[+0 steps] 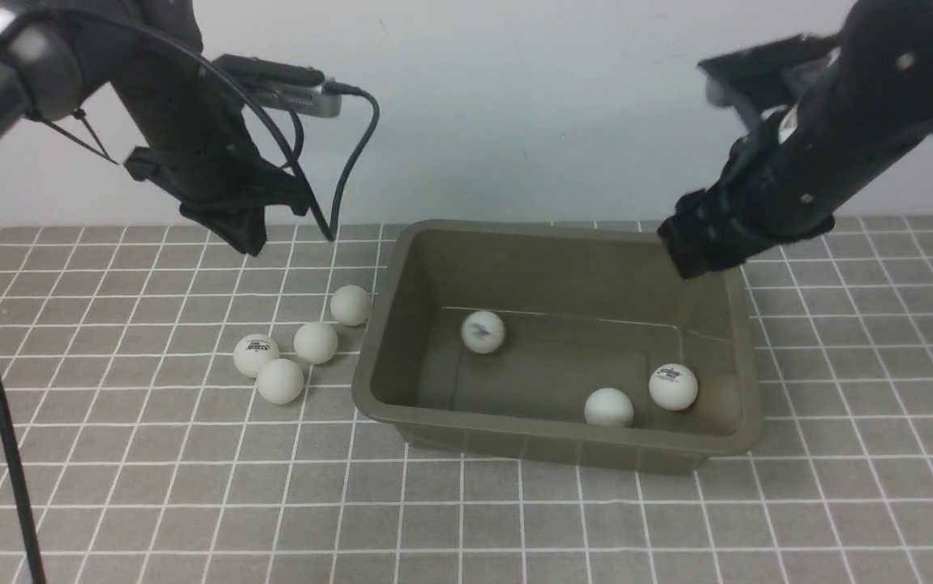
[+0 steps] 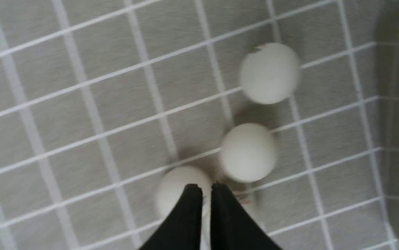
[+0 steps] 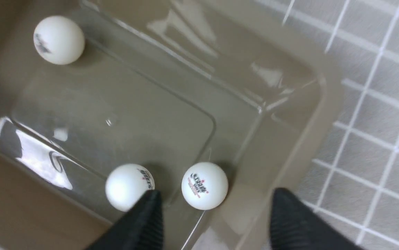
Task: Put the table tennis balls into the box on the grey coffee tablecloth.
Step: 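Reach for and grasp a ping pong ball on the table beside the basket, then drop the ball into the bin, then reach for and grasp a ping pong ball on the table beside the basket, then drop the ball into the bin, then reach for and grasp a ping pong ball on the table beside the basket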
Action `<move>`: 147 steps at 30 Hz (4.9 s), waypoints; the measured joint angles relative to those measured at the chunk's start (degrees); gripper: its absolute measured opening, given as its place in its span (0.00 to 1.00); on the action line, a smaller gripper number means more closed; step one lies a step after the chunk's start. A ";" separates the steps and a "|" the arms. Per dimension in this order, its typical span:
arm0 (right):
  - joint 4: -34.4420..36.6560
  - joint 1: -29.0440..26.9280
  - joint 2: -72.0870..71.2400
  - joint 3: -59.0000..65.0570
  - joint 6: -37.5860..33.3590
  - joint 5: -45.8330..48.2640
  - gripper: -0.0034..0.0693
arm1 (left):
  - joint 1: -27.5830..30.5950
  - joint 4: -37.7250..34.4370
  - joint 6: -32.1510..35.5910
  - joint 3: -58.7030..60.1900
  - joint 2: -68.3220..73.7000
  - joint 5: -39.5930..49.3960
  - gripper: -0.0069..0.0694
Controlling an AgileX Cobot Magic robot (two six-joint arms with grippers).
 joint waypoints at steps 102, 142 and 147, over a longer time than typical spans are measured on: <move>-10.00 0.00 -62.39 35.28 17.38 -10.80 0.04 | -10.70 -13.89 6.34 -1.31 -2.26 0.20 0.52; -10.41 0.00 -62.39 35.32 17.52 -9.33 0.04 | -0.70 -1.76 2.06 -1.01 10.92 0.44 0.88; -10.54 0.00 -62.39 35.32 17.52 -9.33 0.04 | -1.28 -3.55 2.25 -1.01 13.20 0.37 0.78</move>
